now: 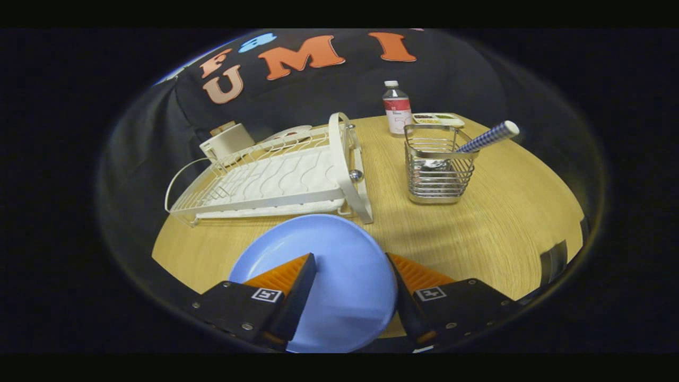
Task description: Take the plate from the dish rack, then take the spoon from the basket and place it into the plate.
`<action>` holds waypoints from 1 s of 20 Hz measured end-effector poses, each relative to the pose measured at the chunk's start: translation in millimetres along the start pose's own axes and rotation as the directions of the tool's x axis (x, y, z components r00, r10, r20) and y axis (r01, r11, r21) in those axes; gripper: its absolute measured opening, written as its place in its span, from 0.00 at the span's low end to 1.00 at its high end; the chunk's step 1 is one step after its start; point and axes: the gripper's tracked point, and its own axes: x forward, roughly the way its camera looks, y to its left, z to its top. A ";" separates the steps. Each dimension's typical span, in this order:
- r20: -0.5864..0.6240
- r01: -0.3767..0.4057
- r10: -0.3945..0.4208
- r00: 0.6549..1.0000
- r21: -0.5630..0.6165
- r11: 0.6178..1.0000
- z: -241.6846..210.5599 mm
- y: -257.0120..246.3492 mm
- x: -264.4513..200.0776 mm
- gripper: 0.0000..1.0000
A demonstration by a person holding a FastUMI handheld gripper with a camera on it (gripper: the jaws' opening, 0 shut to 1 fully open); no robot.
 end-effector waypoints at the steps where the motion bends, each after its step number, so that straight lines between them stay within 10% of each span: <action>1: 0.009 0.032 -0.032 0.999 -0.023 0.999 -2.6 -6.8 1.2 0.79; 11: 0.280 0.143 -0.125 0.952 -0.046 0.989 46.2 -45.4 -23.1 0.81; 20: 0.554 0.244 -0.212 0.805 0.017 0.970 121.6 -89.4 -55.1 0.77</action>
